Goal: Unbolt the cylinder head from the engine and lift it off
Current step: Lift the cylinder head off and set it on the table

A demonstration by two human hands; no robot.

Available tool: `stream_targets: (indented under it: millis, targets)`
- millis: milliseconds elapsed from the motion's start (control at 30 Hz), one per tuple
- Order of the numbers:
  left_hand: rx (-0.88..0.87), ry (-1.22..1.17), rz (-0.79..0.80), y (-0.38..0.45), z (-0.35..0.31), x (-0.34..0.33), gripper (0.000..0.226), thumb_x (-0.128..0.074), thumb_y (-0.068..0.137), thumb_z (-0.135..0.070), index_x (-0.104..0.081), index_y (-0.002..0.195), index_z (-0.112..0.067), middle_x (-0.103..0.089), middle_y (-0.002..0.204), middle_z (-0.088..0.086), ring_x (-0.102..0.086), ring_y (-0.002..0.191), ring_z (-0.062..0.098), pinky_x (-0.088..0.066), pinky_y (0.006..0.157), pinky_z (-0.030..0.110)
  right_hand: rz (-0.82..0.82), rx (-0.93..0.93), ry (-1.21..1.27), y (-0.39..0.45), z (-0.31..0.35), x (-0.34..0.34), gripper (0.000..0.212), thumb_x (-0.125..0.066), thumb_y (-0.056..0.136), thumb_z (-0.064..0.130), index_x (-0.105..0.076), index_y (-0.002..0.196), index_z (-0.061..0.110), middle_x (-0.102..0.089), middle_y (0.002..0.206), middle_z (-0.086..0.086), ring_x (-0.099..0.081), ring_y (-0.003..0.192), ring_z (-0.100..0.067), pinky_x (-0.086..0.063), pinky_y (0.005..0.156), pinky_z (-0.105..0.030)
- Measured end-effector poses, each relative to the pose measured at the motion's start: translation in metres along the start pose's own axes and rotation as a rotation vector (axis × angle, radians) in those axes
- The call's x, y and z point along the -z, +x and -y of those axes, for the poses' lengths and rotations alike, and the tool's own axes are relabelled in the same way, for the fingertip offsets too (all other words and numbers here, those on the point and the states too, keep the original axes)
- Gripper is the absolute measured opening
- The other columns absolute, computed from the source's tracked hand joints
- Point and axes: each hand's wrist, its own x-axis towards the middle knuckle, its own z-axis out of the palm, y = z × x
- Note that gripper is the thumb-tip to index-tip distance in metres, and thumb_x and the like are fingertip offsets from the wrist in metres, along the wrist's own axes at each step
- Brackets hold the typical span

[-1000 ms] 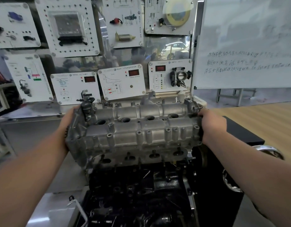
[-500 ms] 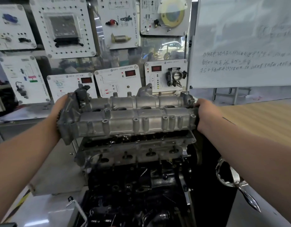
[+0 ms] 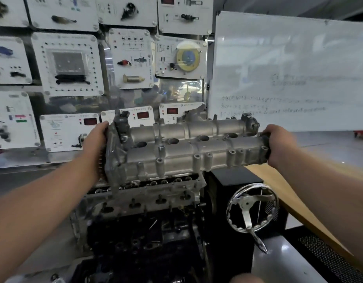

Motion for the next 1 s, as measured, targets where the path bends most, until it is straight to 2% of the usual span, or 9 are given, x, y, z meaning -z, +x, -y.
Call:
stream_targets:
  millis: [33,100,200,300,400,533,733,900,1000]
  targets:
    - [0.021,-0.021,0.004,-0.012,0.001,-0.011,0.025,-0.066,0.088,-0.039,-0.072,0.095,-0.015,-0.077,0.078,0.004,-0.074,0.061,0.021,-0.058,0.051,0.029,-0.017,0.010,-0.002,-0.003,0.007,0.010,0.011,-0.059,0.070,0.014,-0.056,0.081,0.012,-0.061,0.077,-0.008,-0.063,0.044,-0.025,-0.054,0.047,-0.040]
    - [0.052,-0.041,0.044,-0.037,0.006,-0.038,0.019,-0.064,0.086,-0.035,-0.067,0.080,-0.017,-0.070,0.061,0.002,-0.066,0.046,0.018,-0.051,0.041,0.024,-0.060,0.043,-0.030,0.001,0.021,0.042,0.010,-0.062,0.070,0.017,-0.058,0.078,0.013,-0.064,0.081,-0.007,-0.064,0.048,-0.026,-0.056,0.053,-0.041]
    - [0.075,-0.044,0.131,-0.069,0.013,-0.072,0.018,-0.057,0.083,-0.036,-0.064,0.083,-0.019,-0.066,0.074,0.006,-0.066,0.065,0.022,-0.054,0.062,0.033,-0.101,0.040,-0.067,0.014,0.034,0.092,0.013,-0.064,0.071,0.026,-0.062,0.080,0.017,-0.067,0.087,-0.004,-0.065,0.061,-0.028,-0.055,0.061,-0.040]
    - [0.108,-0.082,0.199,-0.097,0.022,-0.107,0.017,-0.055,0.086,-0.034,-0.062,0.080,-0.021,-0.063,0.074,0.005,-0.065,0.074,0.024,-0.055,0.067,0.038,-0.149,0.084,-0.078,0.025,0.047,0.139,0.014,-0.064,0.075,0.030,-0.063,0.082,0.018,-0.069,0.079,-0.001,-0.062,0.055,-0.025,-0.054,0.058,-0.036]
    - [0.201,-0.113,0.303,-0.121,0.044,-0.143,0.020,-0.054,0.090,-0.038,-0.064,0.095,-0.021,-0.066,0.091,0.009,-0.067,0.084,0.028,-0.057,0.071,0.040,-0.218,0.100,-0.088,0.025,0.061,0.186,0.014,-0.065,0.077,0.031,-0.063,0.079,0.018,-0.068,0.068,0.000,-0.060,0.045,-0.022,-0.054,0.052,-0.032]
    - [0.341,-0.167,0.374,-0.154,0.082,-0.190,0.025,-0.057,0.092,-0.041,-0.073,0.089,-0.022,-0.072,0.084,0.007,-0.072,0.067,0.027,-0.058,0.053,0.034,-0.258,0.091,-0.137,0.028,0.066,0.254,0.015,-0.061,0.086,0.035,-0.062,0.084,0.020,-0.067,0.078,-0.001,-0.061,0.049,-0.021,-0.054,0.050,-0.029]
    - [0.562,-0.236,0.350,-0.210,0.144,-0.251,0.023,-0.055,0.094,-0.034,-0.072,0.090,-0.020,-0.068,0.090,0.005,-0.068,0.081,0.030,-0.056,0.072,0.038,-0.326,-0.020,-0.225,0.046,0.059,0.353,0.026,-0.060,0.083,0.039,-0.065,0.091,0.015,-0.065,0.081,-0.006,-0.062,0.053,-0.024,-0.052,0.044,-0.030]
    - [0.714,-0.229,0.312,-0.236,0.190,-0.285,0.037,-0.056,0.090,-0.031,-0.070,0.058,-0.017,-0.067,0.067,0.003,-0.066,0.055,0.027,-0.055,0.068,0.039,-0.394,-0.093,-0.268,0.066,0.038,0.412,0.023,-0.062,0.082,0.038,-0.065,0.084,0.015,-0.065,0.075,-0.004,-0.059,0.054,-0.024,-0.048,0.051,-0.027]
    - [0.733,-0.243,0.319,-0.244,0.211,-0.294,0.028,-0.058,0.091,-0.032,-0.072,0.070,-0.020,-0.072,0.078,0.003,-0.069,0.067,0.028,-0.055,0.079,0.041,-0.366,-0.158,-0.276,0.081,0.023,0.429,0.022,-0.060,0.085,0.037,-0.061,0.079,0.016,-0.062,0.069,-0.003,-0.057,0.051,-0.023,-0.047,0.048,-0.024]
